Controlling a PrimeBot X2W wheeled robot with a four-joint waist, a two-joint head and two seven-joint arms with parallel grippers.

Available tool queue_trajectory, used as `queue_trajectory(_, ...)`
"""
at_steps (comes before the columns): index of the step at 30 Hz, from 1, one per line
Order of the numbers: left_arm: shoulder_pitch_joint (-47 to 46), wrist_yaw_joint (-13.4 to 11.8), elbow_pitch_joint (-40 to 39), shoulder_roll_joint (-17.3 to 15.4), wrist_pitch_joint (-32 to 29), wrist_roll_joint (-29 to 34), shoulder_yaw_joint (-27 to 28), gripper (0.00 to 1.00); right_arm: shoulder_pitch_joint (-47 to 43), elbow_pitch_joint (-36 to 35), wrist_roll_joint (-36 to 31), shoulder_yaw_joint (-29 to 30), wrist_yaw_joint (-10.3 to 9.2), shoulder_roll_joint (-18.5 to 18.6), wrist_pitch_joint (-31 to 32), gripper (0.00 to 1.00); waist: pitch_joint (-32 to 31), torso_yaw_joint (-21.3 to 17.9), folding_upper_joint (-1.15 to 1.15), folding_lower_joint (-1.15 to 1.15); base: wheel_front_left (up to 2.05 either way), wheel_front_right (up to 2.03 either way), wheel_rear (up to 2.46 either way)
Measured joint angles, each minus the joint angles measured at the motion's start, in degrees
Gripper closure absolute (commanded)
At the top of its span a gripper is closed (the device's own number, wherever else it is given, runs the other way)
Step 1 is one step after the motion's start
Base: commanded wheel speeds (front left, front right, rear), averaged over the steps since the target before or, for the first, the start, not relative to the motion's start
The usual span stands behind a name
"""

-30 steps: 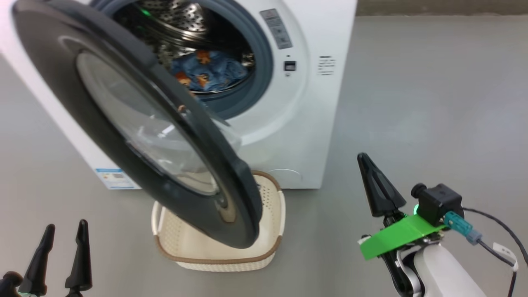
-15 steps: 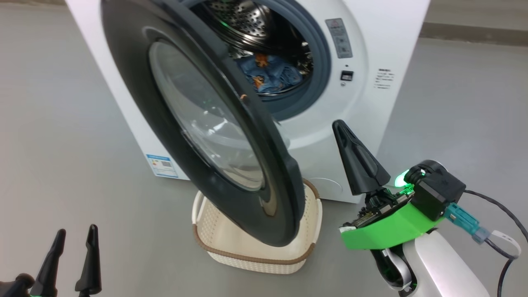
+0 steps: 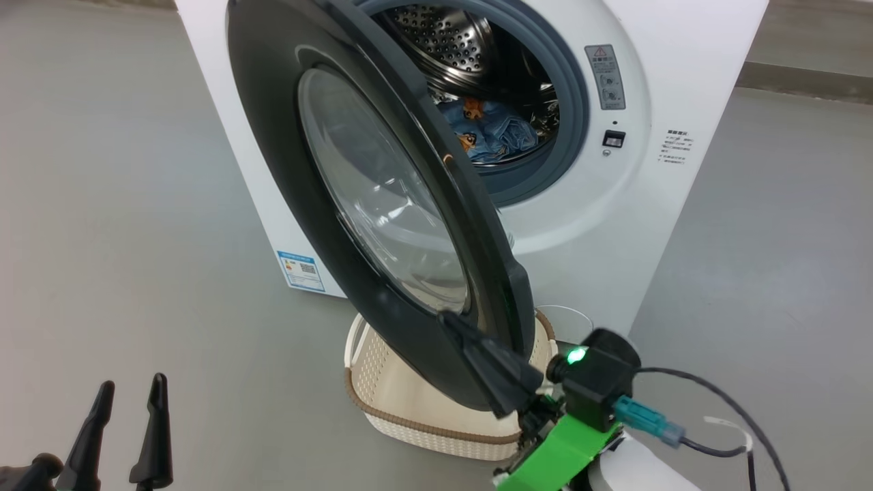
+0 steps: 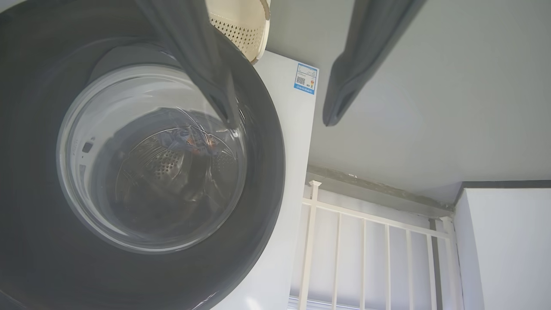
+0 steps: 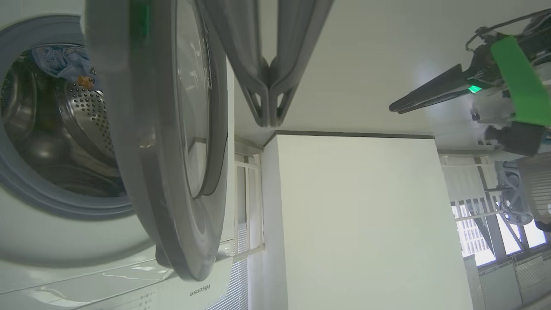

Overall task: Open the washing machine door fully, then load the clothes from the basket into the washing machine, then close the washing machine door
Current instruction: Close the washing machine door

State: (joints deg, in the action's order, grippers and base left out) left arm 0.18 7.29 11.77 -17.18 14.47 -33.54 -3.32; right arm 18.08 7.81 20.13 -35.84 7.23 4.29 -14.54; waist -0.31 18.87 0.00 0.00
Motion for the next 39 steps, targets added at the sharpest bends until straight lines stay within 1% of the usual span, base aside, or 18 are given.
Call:
queue_trajectory(4, 0.0, 0.0, 0.1, 0.0, 0.0, 0.0, 0.0, 0.0, 0.9, 5.4, 1.8, -2.5, 0.0, 1.4, 0.0, 1.0, 0.1, 0.3, 0.0, 0.0, 0.0, 0.0, 0.0)
queue_trajectory(7, 0.0, 0.0, 0.1, 0.0, 0.0, 0.0, 0.0, 0.0, 2.9, 9.3, 2.5, -4.1, 0.0, 1.6, 0.0, 1.0, 0.2, 0.5, 0.0, 0.0, 0.0, 0.0, 0.0)
queue_trajectory(12, 0.0, 0.0, 0.1, 0.0, 0.0, 0.0, -0.1, 0.0, 5.0, 14.8, 5.4, -5.7, 0.0, 1.9, 0.0, 1.0, 0.5, 0.9, 0.0, 0.0, 0.0, 0.0, 0.0)
queue_trajectory(16, 0.0, 0.0, 0.1, 0.0, 0.0, 0.0, -0.2, 0.0, 6.2, 17.7, 6.8, -6.7, 0.0, 2.5, 0.0, 1.0, 0.8, 1.1, 0.0, 0.0, 0.0, 0.0, 0.0)
queue_trajectory(21, 0.0, 0.0, 0.1, -0.1, 0.0, -0.1, -0.4, 0.0, 7.5, 19.5, 8.2, -6.6, 0.01, 3.1, 0.0, 1.0, 1.2, 1.5, 0.0, 0.0, 0.0, 0.0, 0.0)
queue_trajectory(30, -0.4, 0.0, 0.1, -0.6, 0.0, -1.0, -0.5, 0.0, 8.5, 21.4, 8.0, -3.8, 0.27, 3.6, 0.0, 1.0, 3.0, 1.8, 0.0, 0.0, 0.0, 0.0, 0.0)
queue_trajectory(35, -2.1, 0.0, 0.0, -1.8, 0.0, -2.8, -0.8, 0.0, 11.0, 22.8, 6.3, 0.4, 0.27, 4.3, 0.0, 1.0, 5.1, 1.9, 0.0, 0.0, 0.0, 0.0, 0.0)
queue_trajectory(39, -3.6, 0.0, -0.2, -2.4, 0.0, -3.9, -1.6, 0.0, 12.9, 24.0, 4.4, 5.3, 0.27, 4.9, 0.0, 1.0, 7.3, 2.0, 0.0, 0.0, 0.0, 0.0, 0.0)
